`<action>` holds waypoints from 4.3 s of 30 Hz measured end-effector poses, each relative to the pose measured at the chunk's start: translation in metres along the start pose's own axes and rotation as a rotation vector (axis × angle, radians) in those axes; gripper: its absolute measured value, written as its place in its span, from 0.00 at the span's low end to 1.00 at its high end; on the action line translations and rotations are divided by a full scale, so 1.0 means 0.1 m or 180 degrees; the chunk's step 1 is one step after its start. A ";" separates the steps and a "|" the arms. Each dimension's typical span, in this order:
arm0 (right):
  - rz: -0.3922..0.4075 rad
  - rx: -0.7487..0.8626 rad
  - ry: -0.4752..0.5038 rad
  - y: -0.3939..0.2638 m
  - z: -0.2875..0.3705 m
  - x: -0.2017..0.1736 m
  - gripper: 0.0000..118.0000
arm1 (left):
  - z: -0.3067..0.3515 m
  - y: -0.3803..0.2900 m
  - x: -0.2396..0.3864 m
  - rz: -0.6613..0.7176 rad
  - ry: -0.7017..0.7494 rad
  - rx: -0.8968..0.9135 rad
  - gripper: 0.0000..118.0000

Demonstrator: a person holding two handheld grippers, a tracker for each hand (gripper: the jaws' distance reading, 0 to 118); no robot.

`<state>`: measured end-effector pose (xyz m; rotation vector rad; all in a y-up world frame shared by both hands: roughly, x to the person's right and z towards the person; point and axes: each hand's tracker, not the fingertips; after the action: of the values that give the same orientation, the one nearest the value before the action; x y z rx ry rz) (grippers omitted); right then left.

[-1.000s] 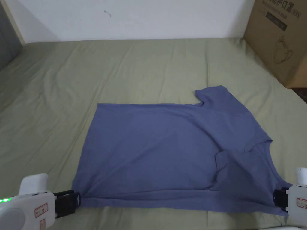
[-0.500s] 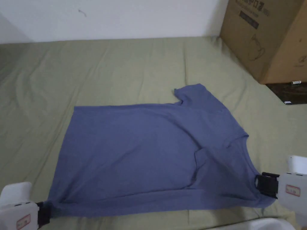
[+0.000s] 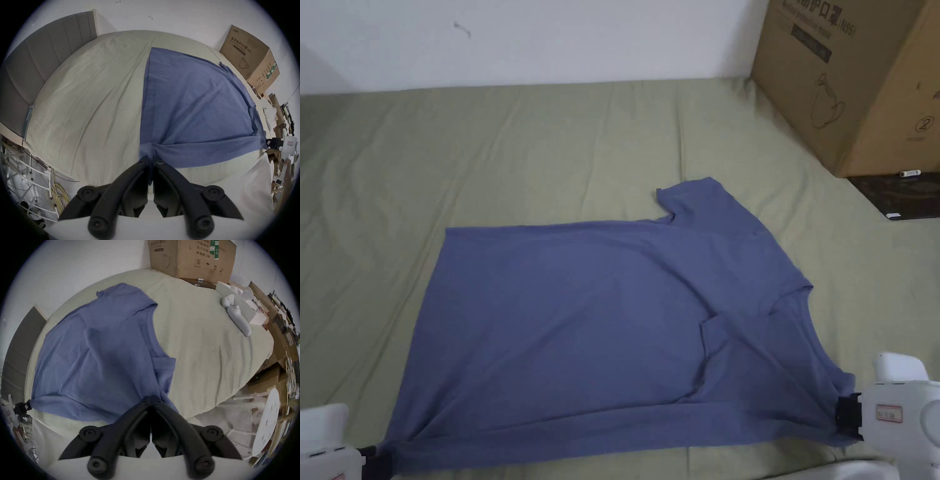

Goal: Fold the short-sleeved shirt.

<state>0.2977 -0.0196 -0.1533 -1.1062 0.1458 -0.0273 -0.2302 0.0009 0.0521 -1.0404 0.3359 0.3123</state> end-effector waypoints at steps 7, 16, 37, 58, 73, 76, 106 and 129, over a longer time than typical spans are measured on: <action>-0.0065 0.0227 0.0076 0.27 0.27 0.01 0.00 | 0.16 0.24 0.06 -0.0114 -0.0022 0.0146 0.03; -0.0133 0.0395 0.0182 1.10 0.10 -0.03 0.00 | -0.07 0.99 0.02 -0.0149 -0.0142 0.0277 0.03; 0.0218 0.0584 0.0065 1.10 0.10 -0.27 0.05 | -0.04 0.93 -0.07 0.0049 -0.0234 0.0346 0.29; -0.0158 0.0365 0.0147 0.31 0.14 -0.05 0.00 | -0.94 0.66 -0.22 0.0454 -0.0214 0.0003 0.08; -0.0301 -0.0080 0.0136 0.39 -0.61 -0.01 0.44 | -0.54 0.71 0.04 0.0221 -0.0191 0.0047 0.07; -0.0064 0.0038 -0.0030 0.44 -0.57 -0.11 0.07 | -0.52 0.70 0.07 0.0172 -0.0174 0.0004 0.07; 0.0327 -0.0005 -0.0177 0.16 0.17 0.02 0.46 | 0.04 0.23 -0.11 -0.0208 0.0182 -0.0011 0.79; 0.0635 0.0168 0.0148 2.71 -1.26 -0.86 0.71 | -0.83 1.66 0.42 -0.0014 -0.0166 0.0261 0.00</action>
<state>0.1820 -0.0017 -0.4415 -1.0345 0.2949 0.1211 -0.2698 0.0102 -0.1336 -0.9507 0.2971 0.3188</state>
